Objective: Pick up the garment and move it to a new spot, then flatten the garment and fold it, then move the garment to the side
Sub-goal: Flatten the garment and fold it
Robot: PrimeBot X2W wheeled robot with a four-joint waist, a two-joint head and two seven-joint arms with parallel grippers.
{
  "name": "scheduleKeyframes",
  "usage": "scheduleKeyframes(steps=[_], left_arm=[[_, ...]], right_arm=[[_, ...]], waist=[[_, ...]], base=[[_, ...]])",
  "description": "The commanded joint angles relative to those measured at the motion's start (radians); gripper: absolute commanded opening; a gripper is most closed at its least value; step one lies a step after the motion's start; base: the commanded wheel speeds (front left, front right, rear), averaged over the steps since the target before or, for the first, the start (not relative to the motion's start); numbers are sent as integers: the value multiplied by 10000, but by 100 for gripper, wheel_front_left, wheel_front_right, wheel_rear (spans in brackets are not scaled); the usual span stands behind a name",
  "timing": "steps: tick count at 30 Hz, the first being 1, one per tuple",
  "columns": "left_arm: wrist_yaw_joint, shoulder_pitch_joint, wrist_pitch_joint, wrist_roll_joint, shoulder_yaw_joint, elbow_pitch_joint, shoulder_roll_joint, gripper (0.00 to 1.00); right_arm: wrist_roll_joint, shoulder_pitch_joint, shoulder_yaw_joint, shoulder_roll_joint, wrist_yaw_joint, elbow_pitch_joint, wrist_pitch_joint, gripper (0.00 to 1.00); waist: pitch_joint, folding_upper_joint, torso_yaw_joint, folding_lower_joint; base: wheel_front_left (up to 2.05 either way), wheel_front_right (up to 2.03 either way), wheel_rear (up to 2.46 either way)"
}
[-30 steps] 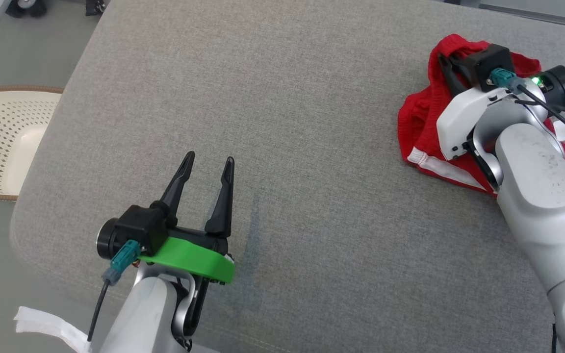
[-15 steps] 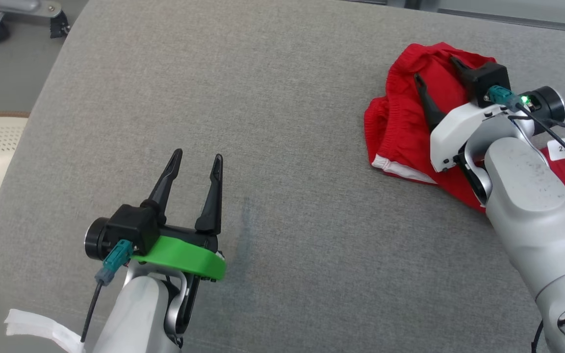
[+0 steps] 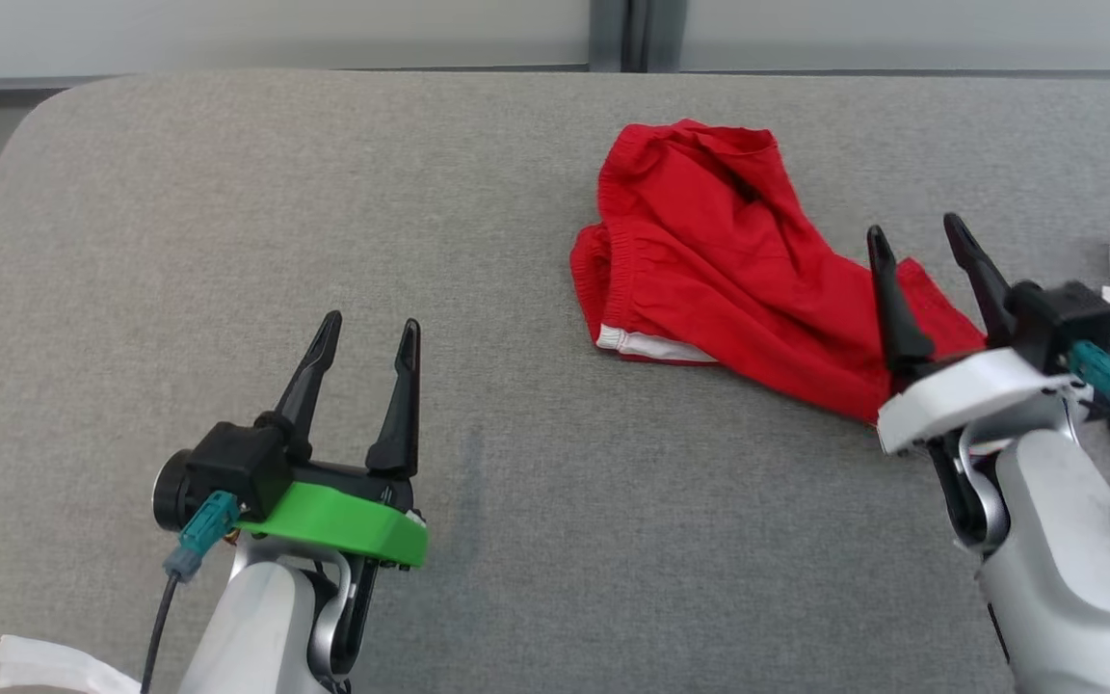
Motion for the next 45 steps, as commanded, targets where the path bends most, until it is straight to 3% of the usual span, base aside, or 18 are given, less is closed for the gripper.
scheduleKeyframes(steps=[1,6,11,15,24,36,43,44,45], left_arm=[[-15,176,-24,-66,60,-12,30,100],[-25,236,-24,-153,45,-5,30,100],[-17,278,-24,-153,-57,142,30,100],[-45,99,-24,-26,-361,422,28,100],[-86,-1186,-13,179,-2119,2691,266,100],[-88,-3134,101,-244,-2650,5367,321,100],[-89,-3595,35,-704,-3118,5806,382,100],[-90,-3629,16,-780,-3192,5803,391,45],[-90,-3665,3,-842,-3256,5798,411,15]], right_arm=[[-1,607,-322,220,-19,-612,-34,100],[-198,2376,-743,789,-19,-2139,-28,100],[-298,3109,-769,1121,-19,-2637,-31,100],[-313,3113,-713,1283,-19,-2805,-30,100],[-414,3018,-731,1361,-19,-3039,-32,100],[-149,2971,-786,1382,-19,-3230,-32,100],[-56,2901,-807,1384,-19,-3126,-32,100],[-72,2889,-832,1382,-19,-3090,-32,100],[-85,2883,-852,1382,-19,-3050,-32,100]], waist=[[-437,-1,-727,0],[-497,-1,-1190,0],[-481,-1,-1415,0],[-382,-1,-1586,0],[26,-1,-2083,0],[619,-1,-2728,0],[768,-1,-2795,0],[774,-1,-2791,0],[776,-1,-2786,0]], base=[[0,0,0],[0,0,0],[0,0,0],[0,0,0],[0,0,0],[0,0,0],[0,0,0],[0,0,0],[0,0,0]])
